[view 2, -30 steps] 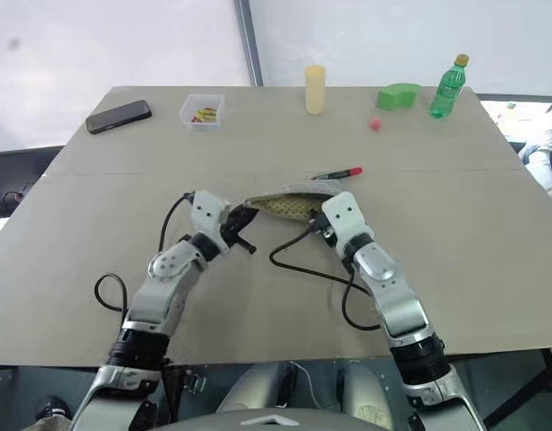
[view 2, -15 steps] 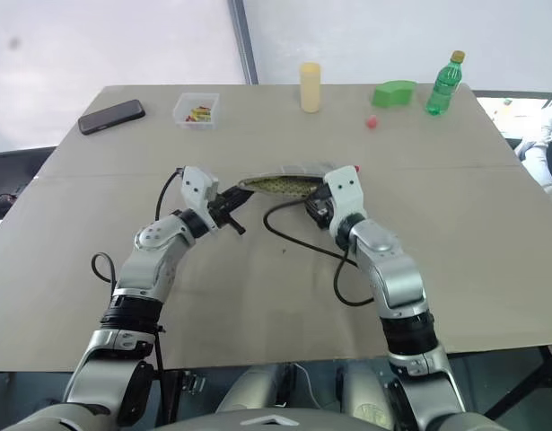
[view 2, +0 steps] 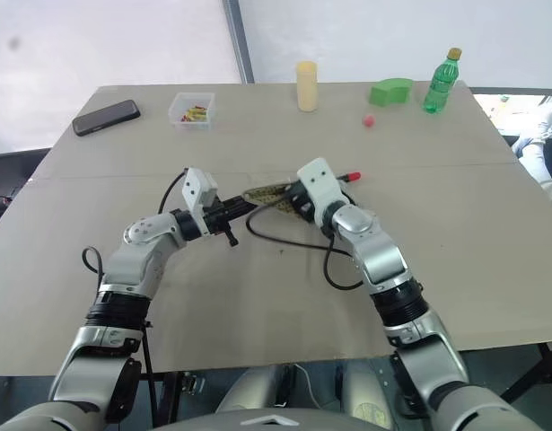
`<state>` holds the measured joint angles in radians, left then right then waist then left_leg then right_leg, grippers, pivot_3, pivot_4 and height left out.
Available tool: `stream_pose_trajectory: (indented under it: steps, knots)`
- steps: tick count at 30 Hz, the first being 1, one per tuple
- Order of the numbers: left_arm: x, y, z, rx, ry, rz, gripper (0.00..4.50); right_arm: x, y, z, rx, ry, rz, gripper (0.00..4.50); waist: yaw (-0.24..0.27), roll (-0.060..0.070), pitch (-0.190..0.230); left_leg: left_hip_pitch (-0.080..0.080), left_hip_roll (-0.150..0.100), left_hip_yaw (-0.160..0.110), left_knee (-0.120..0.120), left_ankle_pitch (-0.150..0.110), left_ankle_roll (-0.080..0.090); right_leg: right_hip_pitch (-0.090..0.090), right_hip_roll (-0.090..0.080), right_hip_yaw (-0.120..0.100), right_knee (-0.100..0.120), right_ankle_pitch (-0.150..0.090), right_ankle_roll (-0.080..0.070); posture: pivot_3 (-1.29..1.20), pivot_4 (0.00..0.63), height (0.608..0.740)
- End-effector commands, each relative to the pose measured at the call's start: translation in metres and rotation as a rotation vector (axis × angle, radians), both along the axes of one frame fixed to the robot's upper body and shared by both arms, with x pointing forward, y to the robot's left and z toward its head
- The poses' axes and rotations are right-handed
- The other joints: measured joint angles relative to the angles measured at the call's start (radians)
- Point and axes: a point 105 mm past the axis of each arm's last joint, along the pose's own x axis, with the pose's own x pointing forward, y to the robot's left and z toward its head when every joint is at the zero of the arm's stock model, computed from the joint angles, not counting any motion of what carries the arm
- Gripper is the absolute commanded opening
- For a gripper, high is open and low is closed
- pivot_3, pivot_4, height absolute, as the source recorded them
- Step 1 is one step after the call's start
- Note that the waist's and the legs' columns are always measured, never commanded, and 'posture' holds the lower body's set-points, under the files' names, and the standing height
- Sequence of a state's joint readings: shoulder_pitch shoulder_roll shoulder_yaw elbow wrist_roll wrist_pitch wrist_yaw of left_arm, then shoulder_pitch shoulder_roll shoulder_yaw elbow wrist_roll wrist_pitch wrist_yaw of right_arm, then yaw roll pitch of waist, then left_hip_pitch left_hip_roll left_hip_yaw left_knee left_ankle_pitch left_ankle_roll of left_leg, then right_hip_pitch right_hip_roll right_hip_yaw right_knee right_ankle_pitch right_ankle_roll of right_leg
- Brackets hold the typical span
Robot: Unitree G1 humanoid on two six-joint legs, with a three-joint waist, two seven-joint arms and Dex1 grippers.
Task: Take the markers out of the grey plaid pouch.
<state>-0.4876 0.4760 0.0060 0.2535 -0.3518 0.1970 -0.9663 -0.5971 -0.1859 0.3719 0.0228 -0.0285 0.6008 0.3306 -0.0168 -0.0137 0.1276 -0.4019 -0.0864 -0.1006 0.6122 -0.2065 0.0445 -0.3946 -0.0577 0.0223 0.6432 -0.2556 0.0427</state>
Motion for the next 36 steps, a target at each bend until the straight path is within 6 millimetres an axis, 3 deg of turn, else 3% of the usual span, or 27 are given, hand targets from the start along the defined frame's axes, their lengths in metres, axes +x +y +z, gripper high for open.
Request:
stream_pose_trajectory:
  steps: [1, 5, 11, 25, 26, 28, 30, 31, 36]
  knots:
    - [0.004, 0.002, 0.025, -0.055, -0.012, -0.018, 0.0, -0.004, 0.016, 0.012, -0.137, -0.144, 0.123, 2.64, -0.001, 0.0, 0.0, 0.0, 0.0, 0.0, 0.0, 0.0, 0.0, 0.0, 0.0, 0.0, 0.0, 0.0, 0.0, 0.0, 0.15, 0.74]
    - [0.005, 0.001, 0.026, -0.087, 0.072, -0.04, 0.0, 0.0, 0.02, 0.011, -0.238, -0.233, 0.159, 2.64, -0.003, -0.002, 0.001, 0.0, 0.001, 0.0, 0.0, 0.0, 0.0, 0.0, 0.001, 0.0, 0.0, 0.0, 0.0, 0.0, 0.15, 0.74]
    - [-0.001, -0.003, 0.025, -0.049, 0.107, -0.106, 0.0, 0.023, 0.01, 0.019, -0.343, -0.345, 0.05, 2.64, -0.001, -0.003, 0.002, 0.0, 0.0, 0.0, 0.0, 0.0, -0.001, 0.0, 0.001, 0.0, 0.0, 0.0, 0.0, 0.0, 0.15, 0.74]
    - [-0.006, -0.02, 0.037, -0.069, 0.082, -0.147, 0.0, 0.039, 0.009, -0.016, -0.686, -0.422, 0.06, 2.64, -0.003, -0.003, 0.002, 0.0, 0.0, 0.001, 0.0, 0.001, -0.001, -0.001, 0.001, 0.003, 0.001, 0.0, 0.0, 0.0, 0.15, 0.74]
    - [-0.005, -0.02, 0.037, -0.064, 0.077, -0.136, 0.0, 0.04, 0.008, -0.015, -0.682, -0.424, 0.057, 2.1, -0.003, -0.003, 0.002, 0.0, 0.0, 0.001, 0.0, 0.001, -0.001, -0.001, 0.001, 0.003, 0.002, 0.0, 0.0, 0.0, 0.15, 0.74]
    - [-0.001, -0.016, 0.033, -0.045, 0.072, -0.095, 0.0, 0.04, 0.009, -0.006, -0.643, -0.451, 0.05, 1.51, -0.003, -0.003, 0.002, 0.001, 0.0, 0.001, 0.0, 0.001, -0.001, -0.001, 0.001, 0.003, 0.002, 0.0, 0.0, 0.0, 0.15, 0.74]
    - [0.005, -0.01, 0.029, -0.017, 0.055, -0.04, 0.0, 0.036, 0.011, 0.004, -0.586, -0.471, 0.062, 0.52, -0.001, -0.003, 0.002, 0.0, 0.0, 0.001, 0.0, 0.001, -0.001, -0.001, 0.001, 0.003, 0.002, 0.0, 0.0, 0.0, 0.15, 0.74]
    - [0.009, -0.007, 0.026, 0.003, 0.043, -0.011, 0.0, 0.032, 0.012, 0.01, -0.549, -0.477, 0.073, 0.25, 0.0, -0.003, 0.002, 0.0, 0.0, 0.001, 0.0, 0.001, -0.001, -0.001, 0.001, 0.003, 0.001, 0.0, 0.0, 0.0, 0.15, 0.74]
    - [0.03, 0.015, 0.012, 0.062, 0.028, 0.165, 0.0, 0.001, 0.015, 0.04, -0.309, -0.479, 0.174, 0.25, 0.002, -0.003, 0.002, 0.0, 0.0, 0.001, 0.0, 0.001, -0.001, -0.001, 0.001, 0.003, 0.001, 0.0, 0.0, 0.0, 0.15, 0.74]
